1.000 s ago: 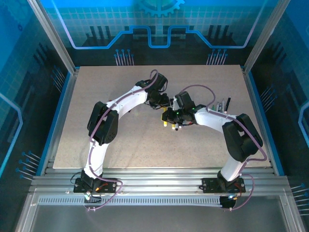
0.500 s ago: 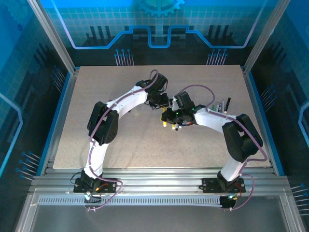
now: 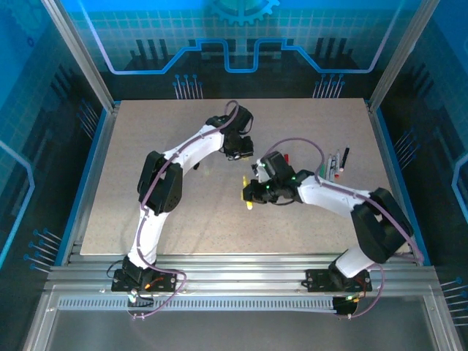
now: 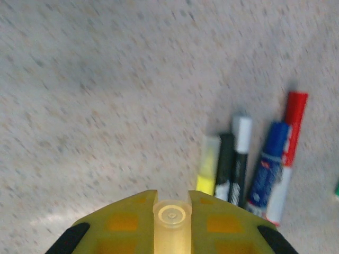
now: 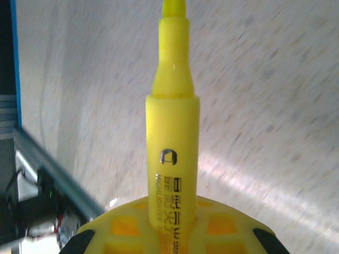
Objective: Open the pen caps
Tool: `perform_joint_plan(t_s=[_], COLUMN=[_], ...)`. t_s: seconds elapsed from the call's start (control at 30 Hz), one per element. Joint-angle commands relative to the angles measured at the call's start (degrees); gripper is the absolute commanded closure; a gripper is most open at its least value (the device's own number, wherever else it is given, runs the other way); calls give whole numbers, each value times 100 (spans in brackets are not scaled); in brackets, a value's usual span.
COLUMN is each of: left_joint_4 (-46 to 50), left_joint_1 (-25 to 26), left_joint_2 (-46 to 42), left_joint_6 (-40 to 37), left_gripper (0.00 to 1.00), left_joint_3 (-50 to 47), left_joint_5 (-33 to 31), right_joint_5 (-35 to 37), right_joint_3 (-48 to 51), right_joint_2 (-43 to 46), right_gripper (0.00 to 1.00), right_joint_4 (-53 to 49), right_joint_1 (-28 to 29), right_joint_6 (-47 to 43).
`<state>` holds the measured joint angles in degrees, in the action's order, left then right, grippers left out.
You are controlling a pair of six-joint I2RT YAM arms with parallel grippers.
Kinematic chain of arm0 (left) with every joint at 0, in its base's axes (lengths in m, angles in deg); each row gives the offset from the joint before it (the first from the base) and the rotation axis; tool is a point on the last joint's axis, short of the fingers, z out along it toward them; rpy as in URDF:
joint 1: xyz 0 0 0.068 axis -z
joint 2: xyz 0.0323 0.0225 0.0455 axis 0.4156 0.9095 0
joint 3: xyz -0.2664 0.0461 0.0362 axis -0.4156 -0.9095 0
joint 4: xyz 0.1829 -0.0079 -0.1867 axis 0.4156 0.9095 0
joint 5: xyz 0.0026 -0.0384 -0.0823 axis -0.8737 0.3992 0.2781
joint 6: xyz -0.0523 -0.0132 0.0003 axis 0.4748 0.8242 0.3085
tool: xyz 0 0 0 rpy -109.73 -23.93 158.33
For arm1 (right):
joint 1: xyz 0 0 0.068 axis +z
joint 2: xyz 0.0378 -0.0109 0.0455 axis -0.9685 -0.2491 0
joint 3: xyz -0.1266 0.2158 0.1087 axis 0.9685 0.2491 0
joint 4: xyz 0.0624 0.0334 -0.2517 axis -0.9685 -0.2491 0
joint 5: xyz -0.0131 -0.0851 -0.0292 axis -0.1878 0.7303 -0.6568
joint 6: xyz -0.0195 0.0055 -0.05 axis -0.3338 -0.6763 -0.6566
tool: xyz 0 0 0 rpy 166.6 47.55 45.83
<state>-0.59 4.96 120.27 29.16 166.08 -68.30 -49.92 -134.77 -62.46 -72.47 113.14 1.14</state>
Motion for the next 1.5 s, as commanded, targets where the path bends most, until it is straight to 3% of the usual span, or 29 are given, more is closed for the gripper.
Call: perform_joint_plan(t_s=[0.0,0.27,0.47,0.6,0.9,1.1,1.47], left_joint_4=[152,529,941,1008,976,996,1061], left_joint_1=[-112,-117,-130,-166,-314,-386,-406], left_joint_2=[221,221,69,17,48,73,32], left_joint_6=[-82,-517,-856,-902,-854,-840,-814], left_gripper=[100,100,100,100,99,86,71], left_joint_3=[350,355,-187,-488,-899,-1024,-1042], left_joint_5=[-299,-910,-1825,-1998,-2147,-2340,-2447], right_joint_5=[-171,787,2235,2789,3051,3217,3852], right_joint_3=[295,148,-742,-1177,-1789,-1940,-2092], right_joint_2=[394,535,-4,-435,-1384,-1796,-2255], right_gripper=[100,100,100,100,100,100,68], right_joint_4=[-368,-1109,-2138,-2367,-2537,-2528,-2859], right_joint_1=[176,-435,-1254,-1757,-2674,-2891,-2965], right_joint_6=[-38,-360,-1053,-1434,-1896,-1874,-1713])
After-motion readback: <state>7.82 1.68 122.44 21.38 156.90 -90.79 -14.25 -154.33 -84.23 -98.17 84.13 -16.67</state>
